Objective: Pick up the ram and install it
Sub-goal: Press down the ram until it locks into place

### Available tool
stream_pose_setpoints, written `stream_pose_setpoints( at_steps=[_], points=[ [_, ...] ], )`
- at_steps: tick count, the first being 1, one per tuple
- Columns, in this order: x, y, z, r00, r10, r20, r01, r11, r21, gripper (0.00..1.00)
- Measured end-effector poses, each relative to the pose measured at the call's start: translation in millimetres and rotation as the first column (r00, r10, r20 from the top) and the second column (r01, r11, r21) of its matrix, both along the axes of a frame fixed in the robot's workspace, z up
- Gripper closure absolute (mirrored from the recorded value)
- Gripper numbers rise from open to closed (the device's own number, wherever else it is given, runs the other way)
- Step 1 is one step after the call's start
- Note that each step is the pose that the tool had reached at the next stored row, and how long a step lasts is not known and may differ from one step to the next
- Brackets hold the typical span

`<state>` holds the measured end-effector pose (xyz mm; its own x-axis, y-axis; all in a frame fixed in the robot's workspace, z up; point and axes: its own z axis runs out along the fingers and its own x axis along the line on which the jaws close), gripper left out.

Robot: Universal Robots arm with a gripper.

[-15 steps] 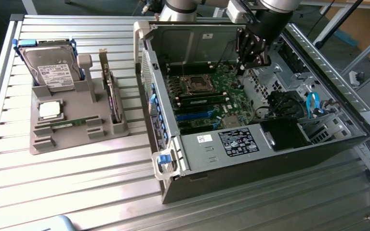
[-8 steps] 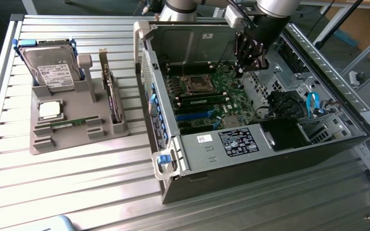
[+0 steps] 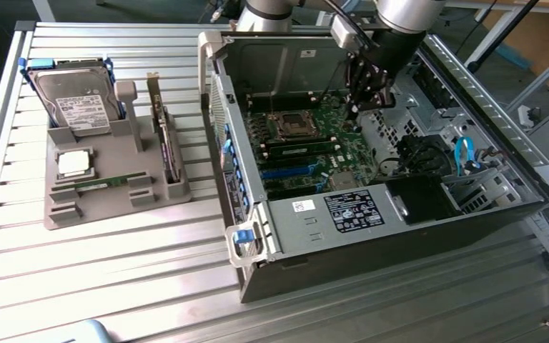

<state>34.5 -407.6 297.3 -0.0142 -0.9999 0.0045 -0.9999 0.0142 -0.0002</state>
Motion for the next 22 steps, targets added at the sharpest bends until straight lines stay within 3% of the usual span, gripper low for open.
stream_pose_setpoints(
  at_steps=[12,22],
  points=[
    [0.0,0.0,-18.3,1.0,0.0,0.0,0.0,1.0,0.0,0.9],
    [0.0,0.0,-24.0,1.0,0.0,0.0,0.0,1.0,-0.0001,0.9]
  ],
)
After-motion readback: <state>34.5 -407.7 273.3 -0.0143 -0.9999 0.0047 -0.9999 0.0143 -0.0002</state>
